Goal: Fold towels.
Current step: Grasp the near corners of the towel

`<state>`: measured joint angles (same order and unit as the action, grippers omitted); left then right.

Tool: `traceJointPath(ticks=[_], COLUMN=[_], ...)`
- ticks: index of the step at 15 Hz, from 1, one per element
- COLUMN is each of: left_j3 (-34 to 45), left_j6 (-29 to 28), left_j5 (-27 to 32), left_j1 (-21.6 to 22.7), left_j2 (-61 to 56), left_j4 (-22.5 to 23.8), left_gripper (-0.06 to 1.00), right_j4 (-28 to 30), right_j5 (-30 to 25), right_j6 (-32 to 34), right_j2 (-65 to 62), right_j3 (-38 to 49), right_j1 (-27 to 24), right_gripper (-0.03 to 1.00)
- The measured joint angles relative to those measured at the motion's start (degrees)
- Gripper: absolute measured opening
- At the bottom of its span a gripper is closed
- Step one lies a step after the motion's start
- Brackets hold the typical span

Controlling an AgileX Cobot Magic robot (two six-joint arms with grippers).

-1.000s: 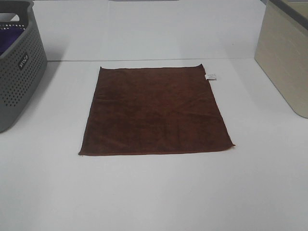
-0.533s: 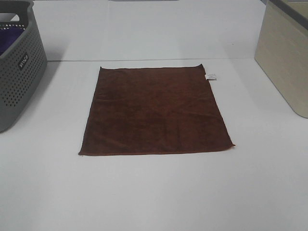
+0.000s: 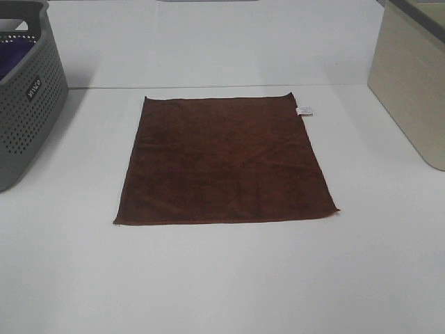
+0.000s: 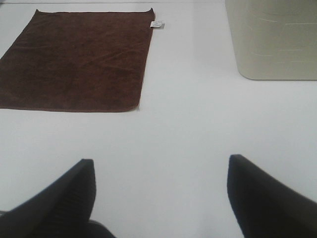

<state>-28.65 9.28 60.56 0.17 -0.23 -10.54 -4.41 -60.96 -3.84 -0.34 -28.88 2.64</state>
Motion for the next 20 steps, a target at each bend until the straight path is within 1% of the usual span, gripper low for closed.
traceJointPath(ticks=[20], left_j3=[0.0], left_j6=[0.0], left_j5=[0.0], left_j1=[0.0], left_j2=[0.0], left_j4=[0.0], left_gripper=[0.72], right_j4=[0.0], right_j5=[0.0], right_j6=[0.0], right_j2=[0.0], right_j3=[0.0], right_j1=[0.0], right_gripper=[0.7])
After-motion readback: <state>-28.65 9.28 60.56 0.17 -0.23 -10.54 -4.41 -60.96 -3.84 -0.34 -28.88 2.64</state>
